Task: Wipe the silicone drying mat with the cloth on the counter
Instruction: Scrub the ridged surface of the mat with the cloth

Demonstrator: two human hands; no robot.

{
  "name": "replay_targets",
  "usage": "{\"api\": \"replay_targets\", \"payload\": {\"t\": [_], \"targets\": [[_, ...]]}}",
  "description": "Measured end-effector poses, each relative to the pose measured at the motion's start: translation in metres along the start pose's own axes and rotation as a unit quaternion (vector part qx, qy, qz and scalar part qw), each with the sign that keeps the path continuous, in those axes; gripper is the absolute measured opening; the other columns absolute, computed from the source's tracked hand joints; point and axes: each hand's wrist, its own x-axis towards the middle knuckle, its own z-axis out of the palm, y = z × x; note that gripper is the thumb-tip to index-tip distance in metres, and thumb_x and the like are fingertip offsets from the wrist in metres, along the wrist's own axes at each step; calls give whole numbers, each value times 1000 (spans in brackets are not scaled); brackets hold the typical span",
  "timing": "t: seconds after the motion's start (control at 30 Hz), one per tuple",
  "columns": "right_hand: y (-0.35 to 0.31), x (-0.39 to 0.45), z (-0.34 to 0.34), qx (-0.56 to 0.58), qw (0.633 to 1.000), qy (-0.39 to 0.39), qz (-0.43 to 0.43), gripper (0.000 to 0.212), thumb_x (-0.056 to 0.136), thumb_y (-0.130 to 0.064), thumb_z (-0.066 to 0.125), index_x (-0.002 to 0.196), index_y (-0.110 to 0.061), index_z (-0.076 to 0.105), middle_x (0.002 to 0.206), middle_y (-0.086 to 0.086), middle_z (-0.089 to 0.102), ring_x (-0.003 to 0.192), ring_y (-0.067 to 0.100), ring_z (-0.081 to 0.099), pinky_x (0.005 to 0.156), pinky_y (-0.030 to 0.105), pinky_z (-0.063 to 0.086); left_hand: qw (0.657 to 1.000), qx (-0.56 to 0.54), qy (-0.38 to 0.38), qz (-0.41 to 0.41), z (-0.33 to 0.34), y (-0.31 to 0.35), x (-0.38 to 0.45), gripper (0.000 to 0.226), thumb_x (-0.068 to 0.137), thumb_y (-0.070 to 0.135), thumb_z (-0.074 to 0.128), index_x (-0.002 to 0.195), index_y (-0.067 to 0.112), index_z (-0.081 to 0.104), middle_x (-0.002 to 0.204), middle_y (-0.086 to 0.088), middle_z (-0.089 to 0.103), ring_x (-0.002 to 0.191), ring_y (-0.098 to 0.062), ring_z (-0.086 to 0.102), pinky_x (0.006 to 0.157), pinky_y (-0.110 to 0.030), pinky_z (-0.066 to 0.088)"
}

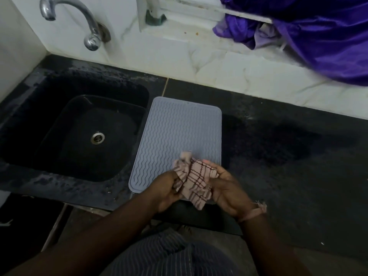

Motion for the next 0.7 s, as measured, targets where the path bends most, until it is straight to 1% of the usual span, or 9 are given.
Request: {"api": "replay_targets", "payload": {"t": [0.1,0.2,0.3,0.37,0.43,0.5,0.6,0.67,0.7], "targets": [[-3,6,-7,34,999,-7,20,55,89,14,40,142,3,50,141,29,57,128,41,58,104,52,50,995,47,62,63,9,2,3,33,108,28,48,125,8,69,113,-15,76,109,-32,71,103,-52,54],[-3,10,-15,61,998,-8,31,54,89,13,38,141,6,50,139,32,57,126,42,59,101,49,55,990,-117,18,82,13,7,2,42,103,21,42,130,0,66,126,-21,70,121,-39,65,105,-52,51],[-10,5,-17,92,992,-77,40,47,94,5,53,141,7,51,142,30,55,130,41,57,100,48,55,974,-218,-36,55,16,11,-1,53,100,41,42,125,2,68,125,-22,70,112,-38,69,94,-51,56],[-16,1,-17,124,984,-111,55,50,96,-4,61,144,7,48,145,29,53,134,39,55,102,46,53,986,-153,-41,52,22,11,4,49,103,43,54,125,2,69,126,-22,70,113,-35,69,96,-49,55],[-20,-2,-15,137,978,-136,76,50,100,-6,54,147,8,43,150,29,48,140,40,48,113,50,43,996,-61,6,59,33,9,11,39,98,19,67,130,-3,63,127,-25,68,115,-35,68,98,-48,55],[-30,-1,-14,141,979,-126,71,52,101,-9,48,148,10,39,151,30,45,143,42,44,120,52,32,997,3,53,59,42,5,17,43,94,17,72,131,-3,61,120,-24,71,106,-31,71,86,-43,60],[-56,6,-5,124,989,-76,23,55,96,-12,53,143,15,42,146,34,48,133,43,52,110,52,46,991,106,60,59,50,0,19,35,96,41,67,111,10,71,98,-13,78,80,-21,74,68,-34,62],[-74,14,6,25,997,-23,-76,45,95,-6,57,135,12,48,130,34,56,111,43,63,94,50,54,963,207,144,91,47,-1,21,26,99,36,62,113,16,67,101,-8,76,85,-20,74,74,-37,64],[-81,20,12,-32,992,7,-126,38,95,-2,58,131,7,52,122,29,61,103,38,67,88,48,56,933,275,198,125,41,-1,23,21,101,31,59,116,18,66,108,-5,73,90,-19,71,79,-35,62]]}}
